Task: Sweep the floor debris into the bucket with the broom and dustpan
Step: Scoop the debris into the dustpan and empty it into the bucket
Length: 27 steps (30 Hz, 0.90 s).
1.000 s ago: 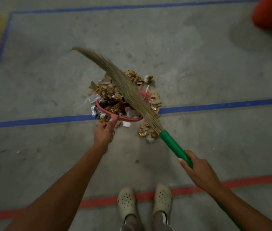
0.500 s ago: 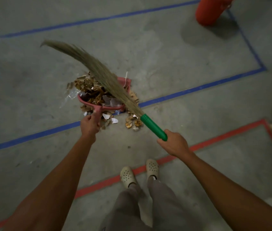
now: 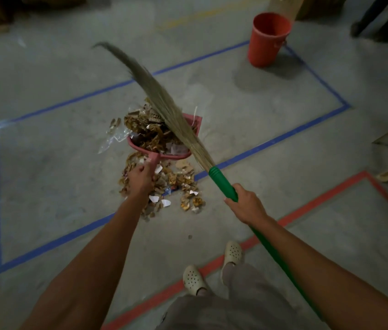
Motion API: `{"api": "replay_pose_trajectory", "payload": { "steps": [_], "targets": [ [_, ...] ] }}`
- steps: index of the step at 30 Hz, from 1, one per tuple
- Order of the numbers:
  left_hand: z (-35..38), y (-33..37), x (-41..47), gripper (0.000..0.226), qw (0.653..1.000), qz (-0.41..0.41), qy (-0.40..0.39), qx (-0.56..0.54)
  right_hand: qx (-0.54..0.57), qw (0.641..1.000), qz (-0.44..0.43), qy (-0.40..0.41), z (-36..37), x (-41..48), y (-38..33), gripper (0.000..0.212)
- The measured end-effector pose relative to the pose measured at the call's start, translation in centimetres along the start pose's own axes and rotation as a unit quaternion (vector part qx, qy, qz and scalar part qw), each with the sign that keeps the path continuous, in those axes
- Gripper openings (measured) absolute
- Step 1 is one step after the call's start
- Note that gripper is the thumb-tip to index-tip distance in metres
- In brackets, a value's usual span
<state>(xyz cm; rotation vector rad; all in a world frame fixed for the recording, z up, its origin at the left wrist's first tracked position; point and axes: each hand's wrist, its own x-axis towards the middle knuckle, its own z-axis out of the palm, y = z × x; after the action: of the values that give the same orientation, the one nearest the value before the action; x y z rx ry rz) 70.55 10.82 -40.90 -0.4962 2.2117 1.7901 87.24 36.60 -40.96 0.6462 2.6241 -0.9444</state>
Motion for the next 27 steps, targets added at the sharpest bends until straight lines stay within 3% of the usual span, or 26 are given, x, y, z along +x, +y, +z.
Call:
{"api": "replay_pose_trajectory", "payload": {
  "steps": [3, 9, 17, 27],
  "targets": [
    [2.6, 1.6, 0.2, 0.034, 1.000, 0.017, -0.013, -0.001, -0.004, 1.000, 0.018, 0.016, -2.4, 1.1, 0.7, 0.024],
    [9.5, 5.7, 1.6, 0.038, 0.997, 0.031, -0.014, 0.065, 0.016, 0.998, 0.041, 0.037, -8.1, 5.2, 3.6, 0.034],
    [23.1, 12.0, 4.8, 0.032, 0.999, 0.010, -0.043, 0.031, 0.032, 0.995, 0.052, 0.076, -17.8, 12.4, 9.0, 0.019],
    [39.7, 20.3, 10.3, 0.029, 0.994, 0.021, -0.096, 0.055, 0.033, 0.991, 0.060, 0.118, -30.7, 22.5, 16.7, 0.047]
  ]
}}
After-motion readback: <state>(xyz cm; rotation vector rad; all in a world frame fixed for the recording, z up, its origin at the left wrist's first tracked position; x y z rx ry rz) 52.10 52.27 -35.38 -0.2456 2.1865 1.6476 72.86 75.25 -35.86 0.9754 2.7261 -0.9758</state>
